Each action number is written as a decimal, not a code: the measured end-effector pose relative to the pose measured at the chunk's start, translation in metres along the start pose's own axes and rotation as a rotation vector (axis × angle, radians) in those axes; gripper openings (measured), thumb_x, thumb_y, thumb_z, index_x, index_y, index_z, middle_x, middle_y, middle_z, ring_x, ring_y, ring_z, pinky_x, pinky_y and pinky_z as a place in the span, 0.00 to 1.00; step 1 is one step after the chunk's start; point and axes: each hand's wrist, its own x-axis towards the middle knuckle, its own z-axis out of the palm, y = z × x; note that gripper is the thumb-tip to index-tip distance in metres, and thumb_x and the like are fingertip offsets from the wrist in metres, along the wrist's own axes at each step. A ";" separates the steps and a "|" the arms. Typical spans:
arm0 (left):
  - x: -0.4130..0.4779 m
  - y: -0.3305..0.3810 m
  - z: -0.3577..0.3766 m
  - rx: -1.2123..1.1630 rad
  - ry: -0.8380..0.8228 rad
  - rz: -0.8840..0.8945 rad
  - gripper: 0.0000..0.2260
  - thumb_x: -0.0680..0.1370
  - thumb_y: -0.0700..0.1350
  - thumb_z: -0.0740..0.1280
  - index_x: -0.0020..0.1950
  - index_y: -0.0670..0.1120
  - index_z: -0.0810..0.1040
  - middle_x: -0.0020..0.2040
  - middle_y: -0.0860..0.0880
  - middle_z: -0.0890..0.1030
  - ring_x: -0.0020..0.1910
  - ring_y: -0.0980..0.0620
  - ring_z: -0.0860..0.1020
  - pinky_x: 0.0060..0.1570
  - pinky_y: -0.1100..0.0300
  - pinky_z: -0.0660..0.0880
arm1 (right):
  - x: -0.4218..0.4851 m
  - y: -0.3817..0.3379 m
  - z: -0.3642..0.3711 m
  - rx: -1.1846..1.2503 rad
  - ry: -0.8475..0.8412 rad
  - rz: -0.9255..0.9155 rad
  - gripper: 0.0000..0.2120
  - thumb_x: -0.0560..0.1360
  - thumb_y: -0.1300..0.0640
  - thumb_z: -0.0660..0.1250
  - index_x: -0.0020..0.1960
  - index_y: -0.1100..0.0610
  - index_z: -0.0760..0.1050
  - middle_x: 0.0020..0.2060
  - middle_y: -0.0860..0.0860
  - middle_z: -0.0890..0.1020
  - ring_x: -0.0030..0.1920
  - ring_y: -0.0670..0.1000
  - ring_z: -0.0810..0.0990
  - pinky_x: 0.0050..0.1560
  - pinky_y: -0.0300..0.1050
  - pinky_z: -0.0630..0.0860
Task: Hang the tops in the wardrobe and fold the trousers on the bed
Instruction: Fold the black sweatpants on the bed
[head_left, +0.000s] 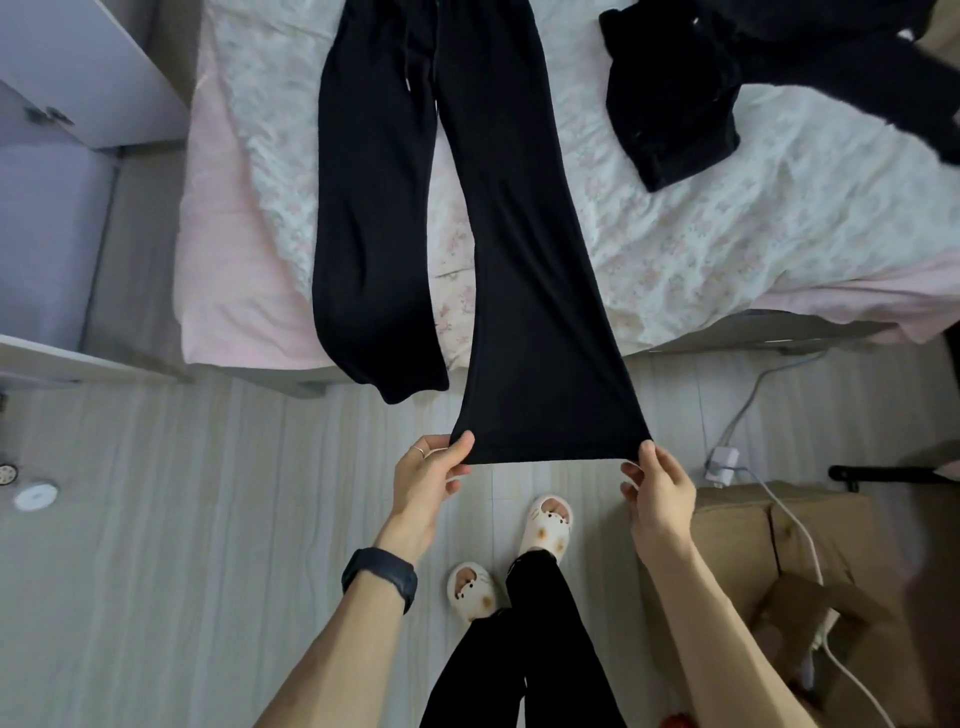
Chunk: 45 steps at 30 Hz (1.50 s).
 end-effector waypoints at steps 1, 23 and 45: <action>-0.002 -0.002 0.000 0.012 0.025 0.007 0.15 0.72 0.54 0.78 0.50 0.47 0.81 0.45 0.53 0.86 0.40 0.56 0.84 0.41 0.61 0.76 | -0.001 0.002 -0.001 -0.077 0.009 -0.006 0.08 0.83 0.51 0.64 0.58 0.53 0.77 0.48 0.46 0.83 0.45 0.46 0.82 0.43 0.42 0.75; 0.022 0.038 0.066 0.904 0.021 0.151 0.21 0.79 0.49 0.67 0.72 0.50 0.68 0.70 0.49 0.71 0.53 0.52 0.75 0.49 0.58 0.71 | 0.045 -0.081 0.055 -0.960 -0.351 -0.192 0.18 0.80 0.49 0.64 0.67 0.54 0.74 0.59 0.51 0.82 0.45 0.47 0.80 0.42 0.33 0.75; 0.189 0.147 0.289 1.217 0.386 0.197 0.20 0.83 0.54 0.61 0.72 0.46 0.70 0.61 0.47 0.78 0.60 0.44 0.75 0.55 0.49 0.71 | 0.275 -0.293 0.324 -1.603 -0.443 -0.787 0.20 0.81 0.41 0.60 0.44 0.58 0.74 0.37 0.52 0.77 0.41 0.57 0.78 0.34 0.45 0.70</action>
